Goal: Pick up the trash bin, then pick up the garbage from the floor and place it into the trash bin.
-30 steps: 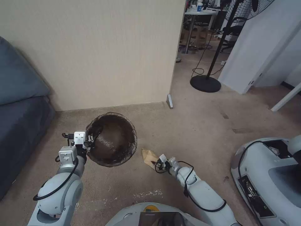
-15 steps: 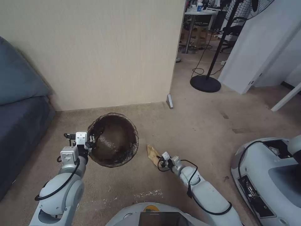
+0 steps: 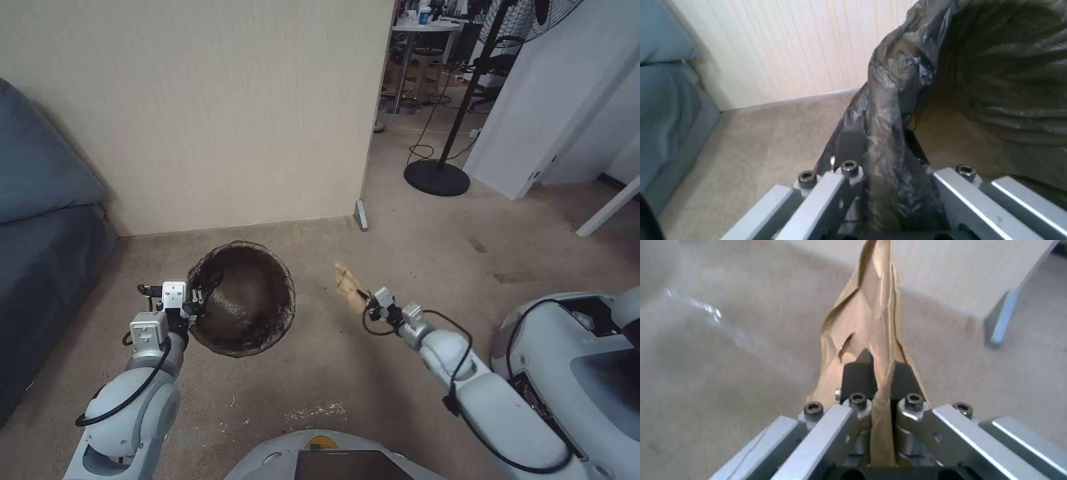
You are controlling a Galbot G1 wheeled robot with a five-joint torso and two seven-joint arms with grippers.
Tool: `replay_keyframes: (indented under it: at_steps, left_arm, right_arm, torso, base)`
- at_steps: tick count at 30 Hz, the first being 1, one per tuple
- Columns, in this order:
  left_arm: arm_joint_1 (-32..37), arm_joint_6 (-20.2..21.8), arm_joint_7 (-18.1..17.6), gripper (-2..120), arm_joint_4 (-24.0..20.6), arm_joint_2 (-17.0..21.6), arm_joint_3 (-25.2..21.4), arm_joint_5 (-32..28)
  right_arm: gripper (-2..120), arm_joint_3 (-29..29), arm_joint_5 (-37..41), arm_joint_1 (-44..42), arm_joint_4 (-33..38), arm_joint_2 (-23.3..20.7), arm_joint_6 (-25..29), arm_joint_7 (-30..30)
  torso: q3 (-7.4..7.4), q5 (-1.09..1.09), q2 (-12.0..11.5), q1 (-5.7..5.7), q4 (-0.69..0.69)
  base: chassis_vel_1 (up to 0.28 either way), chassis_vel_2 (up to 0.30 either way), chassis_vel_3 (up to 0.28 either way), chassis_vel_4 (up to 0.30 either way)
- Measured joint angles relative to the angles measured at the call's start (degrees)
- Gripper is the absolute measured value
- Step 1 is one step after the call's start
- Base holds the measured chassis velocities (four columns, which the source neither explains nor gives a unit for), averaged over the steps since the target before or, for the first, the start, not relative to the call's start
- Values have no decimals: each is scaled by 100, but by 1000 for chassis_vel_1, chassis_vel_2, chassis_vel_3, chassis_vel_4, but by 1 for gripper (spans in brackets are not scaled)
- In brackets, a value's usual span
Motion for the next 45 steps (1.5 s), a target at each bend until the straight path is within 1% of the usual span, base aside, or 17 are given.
replay_keyframes:
  at_steps: [1,3,4,7,8,11,12,16,20,25,29,32,33,37,38,42,45]
  left_arm:
    - [2,19,-1,4,12,10,5,-1]
    - [19,36,-1,4,13,26,18,-2]
    - [19,36,-1,4,13,26,18,-2]
    - [26,53,-2,4,15,54,22,-1]
    - [26,53,-2,4,15,54,22,-1]
    - [30,65,-2,4,29,80,56,13]
    - [30,65,-2,4,29,80,56,13]
    - [23,84,-2,4,46,118,180,72]
    - [27,96,-2,4,47,127,243,112]
    - [51,120,0,4,56,103,398,196]
    - [48,128,0,4,56,82,464,230]
    - [45,139,0,4,56,88,526,259]
    - [45,139,0,4,56,88,526,259]
    - [29,156,0,4,54,101,550,260]
    - [29,156,0,4,54,101,550,260]
    - [15,163,0,4,53,63,586,262]
    - [15,168,-1,4,47,59,590,263]
  right_arm:
    - [0,297,245,-238,611,-202,-101,-6]
    - [0,555,470,-405,1003,-312,-167,-14]
    - [0,555,470,-405,1003,-312,-167,-14]
    - [0,927,846,-602,1623,-471,-275,-38]
    - [0,927,846,-602,1623,-471,-275,-38]
    - [0,1216,1289,-727,2322,-617,-470,-61]
    - [0,1216,1289,-727,2322,-617,-470,-61]
    - [0,1280,1677,-716,3057,-731,-683,-56]
    - [0,1216,1835,-647,3285,-744,-782,-52]
    - [0,805,2059,-172,3723,-752,-1009,27]
    - [0,489,2200,153,3861,-785,-1125,96]
    - [0,-157,2472,683,3999,-827,-1325,266]
    - [0,-157,2472,683,3999,-827,-1325,266]
    - [0,-932,2508,1131,3963,-786,-1447,423]
    - [0,-932,2508,1131,3963,-786,-1447,423]
    - [0,-1470,2404,1323,3791,-727,-1467,507]
    - [0,-1702,2305,1346,3693,-711,-1467,515]
  torso:
    - [0,-1,0,0,0]
    - [0,2,0,0,-1]
    - [0,2,0,0,-1]
    - [0,0,0,0,0]
    - [0,0,0,0,0]
    - [0,-1,0,0,0]
    - [0,-1,0,0,0]
    - [0,-1,0,0,0]
    - [0,0,0,0,0]
    - [0,-1,0,0,0]
    - [0,-1,0,0,1]
    - [0,-2,0,0,1]
    - [0,-2,0,0,1]
    - [0,-2,0,0,1]
    - [0,-2,0,0,1]
    - [0,-2,0,0,0]
    - [0,-2,0,0,0]
  base:
    - [0,0,0,0]
    - [0,0,0,0]
    - [0,0,0,0]
    - [0,0,0,0]
    - [0,0,0,0]
    - [0,0,0,0]
    - [0,0,0,0]
    - [0,0,0,0]
    - [0,0,0,0]
    - [0,0,0,0]
    - [0,0,0,0]
    - [0,0,0,0]
    - [0,0,0,0]
    - [0,0,0,0]
    - [0,0,0,0]
    - [0,0,0,0]
    - [0,0,0,0]
